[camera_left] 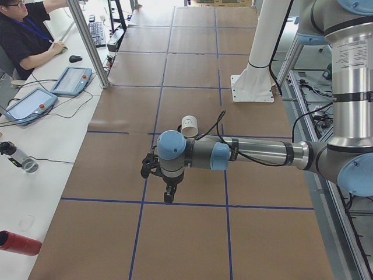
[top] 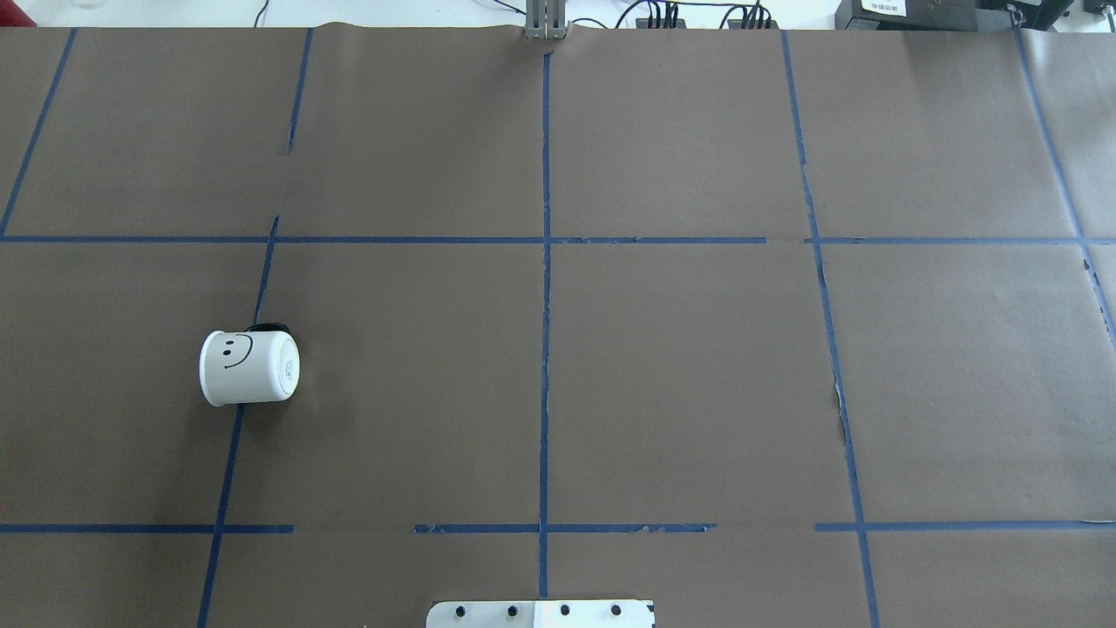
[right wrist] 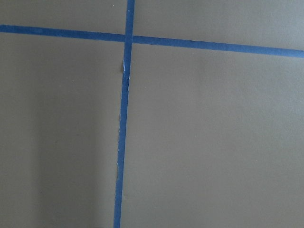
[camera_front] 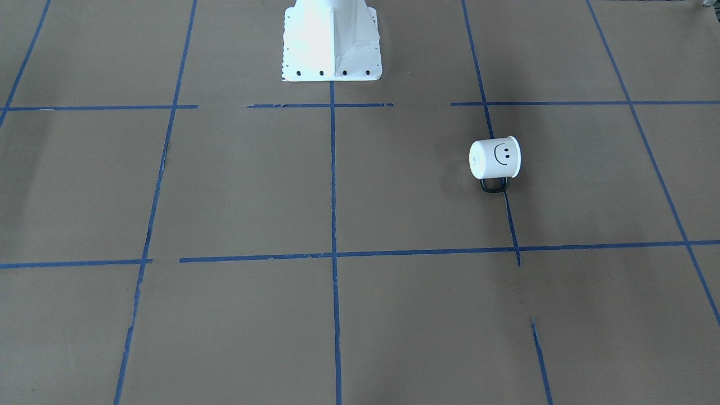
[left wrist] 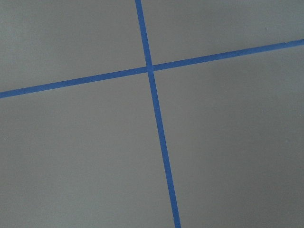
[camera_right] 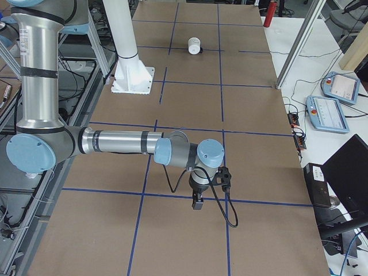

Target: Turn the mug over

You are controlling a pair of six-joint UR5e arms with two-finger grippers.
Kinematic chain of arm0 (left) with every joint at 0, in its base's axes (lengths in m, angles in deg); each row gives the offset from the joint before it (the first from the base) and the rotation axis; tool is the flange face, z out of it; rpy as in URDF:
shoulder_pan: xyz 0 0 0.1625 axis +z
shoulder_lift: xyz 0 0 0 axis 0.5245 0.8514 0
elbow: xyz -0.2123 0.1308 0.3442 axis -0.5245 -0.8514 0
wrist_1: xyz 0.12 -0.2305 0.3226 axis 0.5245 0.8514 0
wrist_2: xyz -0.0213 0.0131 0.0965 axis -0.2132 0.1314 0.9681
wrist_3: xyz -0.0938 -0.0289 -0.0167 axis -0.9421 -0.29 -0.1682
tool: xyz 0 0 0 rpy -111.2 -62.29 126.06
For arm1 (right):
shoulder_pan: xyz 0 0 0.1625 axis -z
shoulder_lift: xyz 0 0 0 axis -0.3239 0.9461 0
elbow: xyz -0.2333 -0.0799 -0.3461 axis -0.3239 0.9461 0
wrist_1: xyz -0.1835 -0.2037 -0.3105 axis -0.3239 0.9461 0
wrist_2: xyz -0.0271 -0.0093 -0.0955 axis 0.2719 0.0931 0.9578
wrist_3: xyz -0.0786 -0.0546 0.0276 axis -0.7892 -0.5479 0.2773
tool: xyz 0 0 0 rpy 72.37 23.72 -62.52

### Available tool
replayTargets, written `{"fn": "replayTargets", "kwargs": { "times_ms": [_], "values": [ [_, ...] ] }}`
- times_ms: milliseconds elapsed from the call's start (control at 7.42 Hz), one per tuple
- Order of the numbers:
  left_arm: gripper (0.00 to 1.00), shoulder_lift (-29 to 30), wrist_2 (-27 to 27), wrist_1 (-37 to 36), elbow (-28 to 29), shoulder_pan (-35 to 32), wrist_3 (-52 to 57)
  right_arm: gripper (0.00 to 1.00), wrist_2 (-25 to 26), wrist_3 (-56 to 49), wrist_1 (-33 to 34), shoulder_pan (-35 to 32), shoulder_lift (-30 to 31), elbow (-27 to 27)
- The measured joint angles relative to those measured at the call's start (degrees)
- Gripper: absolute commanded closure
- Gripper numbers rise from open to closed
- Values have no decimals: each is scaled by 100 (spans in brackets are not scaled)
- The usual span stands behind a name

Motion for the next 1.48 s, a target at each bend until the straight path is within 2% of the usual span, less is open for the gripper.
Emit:
{"fn": "replayTargets", "kwargs": {
  "times_ms": [674,944,1213,1483],
  "values": [
    [0,156,-2,11,-105,38,-23,0,0,0,0,0,0,0],
    [0,255,-8,226,-288,177,-274,0,0,0,0,0,0,0],
    [0,253,2,1303,-385,853,-2007,0,0,0,0,0,0,0],
    [0,145,30,3047,-251,1831,-4159,0,0,0,0,0,0,0]
  ]
}}
